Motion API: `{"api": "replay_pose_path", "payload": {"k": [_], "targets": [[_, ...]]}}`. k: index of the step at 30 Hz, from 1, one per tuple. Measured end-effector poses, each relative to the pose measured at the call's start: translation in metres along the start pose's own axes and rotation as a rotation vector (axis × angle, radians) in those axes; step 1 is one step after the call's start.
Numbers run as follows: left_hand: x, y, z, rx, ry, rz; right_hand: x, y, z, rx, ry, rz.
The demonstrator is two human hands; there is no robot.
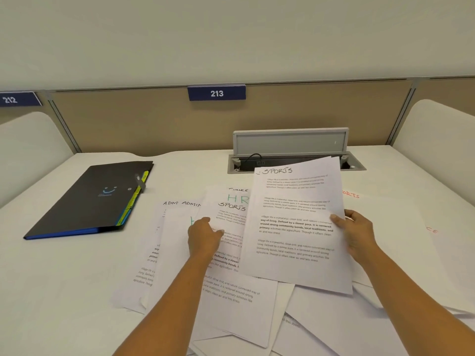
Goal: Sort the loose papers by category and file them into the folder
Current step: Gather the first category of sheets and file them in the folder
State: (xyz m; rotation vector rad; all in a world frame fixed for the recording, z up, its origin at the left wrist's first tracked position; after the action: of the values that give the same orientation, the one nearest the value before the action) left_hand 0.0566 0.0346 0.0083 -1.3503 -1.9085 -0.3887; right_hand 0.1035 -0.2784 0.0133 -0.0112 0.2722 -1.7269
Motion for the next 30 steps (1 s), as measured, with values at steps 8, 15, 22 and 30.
{"api": "replay_pose_path", "payload": {"k": [8,15,22,30], "targets": [[-0.008,0.002,0.005,0.065,0.41,0.083,0.014,0.005,-0.007,-0.028,0.023,-0.05],[0.003,0.001,0.001,0.143,0.377,-0.013,0.017,0.007,-0.007,-0.045,0.033,-0.042],[0.016,0.003,0.015,0.039,-0.074,-0.092,0.014,0.005,-0.007,-0.116,0.098,0.057],[0.024,0.0,0.005,0.039,-0.799,0.016,-0.021,-0.005,-0.004,-0.175,0.142,0.208]]}}
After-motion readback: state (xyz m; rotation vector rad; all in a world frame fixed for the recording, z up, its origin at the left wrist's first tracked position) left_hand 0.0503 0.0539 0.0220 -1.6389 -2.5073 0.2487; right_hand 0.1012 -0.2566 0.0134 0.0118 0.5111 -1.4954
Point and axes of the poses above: each hand's wrist, its own y-axis towards the middle knuckle, its own x-axis out of the back of the hand, z = x × y, the point moved 2 cm from there along y, towards the middle knuckle, and after that the axes turned 7 degrees about z, right-handed, at the moved point
